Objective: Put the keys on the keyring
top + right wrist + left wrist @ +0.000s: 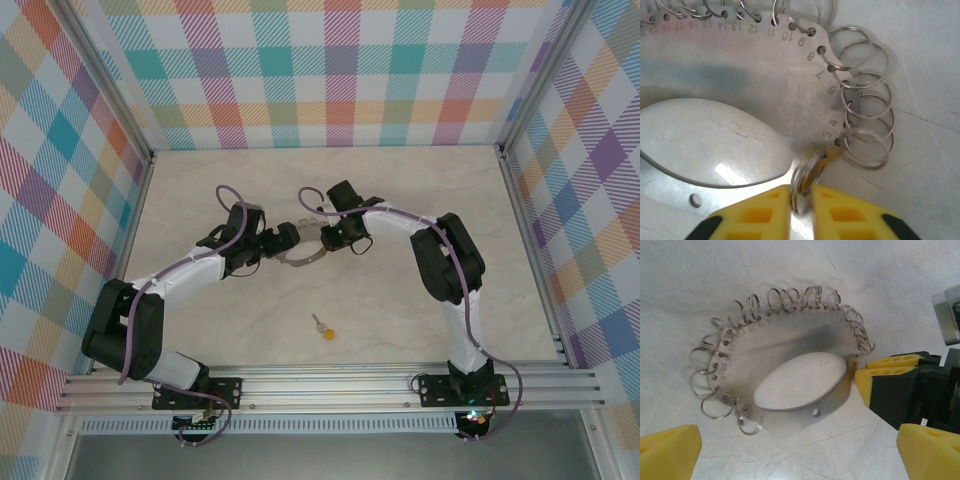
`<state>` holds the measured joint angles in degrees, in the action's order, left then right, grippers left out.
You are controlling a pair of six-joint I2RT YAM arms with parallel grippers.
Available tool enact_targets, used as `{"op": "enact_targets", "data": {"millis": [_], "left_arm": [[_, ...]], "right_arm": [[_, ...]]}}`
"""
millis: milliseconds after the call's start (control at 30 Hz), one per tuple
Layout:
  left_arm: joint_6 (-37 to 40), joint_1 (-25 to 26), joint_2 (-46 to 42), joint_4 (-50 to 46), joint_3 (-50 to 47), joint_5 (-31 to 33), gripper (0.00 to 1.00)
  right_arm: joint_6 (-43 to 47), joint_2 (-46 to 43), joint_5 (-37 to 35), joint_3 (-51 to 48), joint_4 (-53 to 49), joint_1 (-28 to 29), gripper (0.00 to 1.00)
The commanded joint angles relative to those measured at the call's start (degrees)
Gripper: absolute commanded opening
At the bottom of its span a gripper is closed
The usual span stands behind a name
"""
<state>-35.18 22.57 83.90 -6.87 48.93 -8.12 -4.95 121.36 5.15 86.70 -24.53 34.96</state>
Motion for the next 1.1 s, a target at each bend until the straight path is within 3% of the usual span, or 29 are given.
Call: {"op": "enact_targets", "data": {"millis": [0, 133, 600, 1067], "left_arm": [[-0.24, -0.77, -0.46, 1.15, -0.22, -0.84, 1.0], [-0.14, -0.79, -0.66, 0.87, -0.19, -0.84, 1.0], [0.01, -0.77, -2.71, -0.37, -0.41, -1.16, 1.0], [0.79, -0.77, -4.14, -0.92, -0.52, -1.65, 1.0]], "right_arm": [[0.99, 1.12, 0.99, 1.35, -1.3, 0.33, 0.12], [1.41, 0.59, 0.83, 1.28, -1.94, 0.37, 0.0], [-2.32, -2.93, 4.44, -1.96, 0.91, 0.37, 0.0], [-9.02, -15.22, 8.17, -14.86, 11.49, -1.14, 0.0]]}}
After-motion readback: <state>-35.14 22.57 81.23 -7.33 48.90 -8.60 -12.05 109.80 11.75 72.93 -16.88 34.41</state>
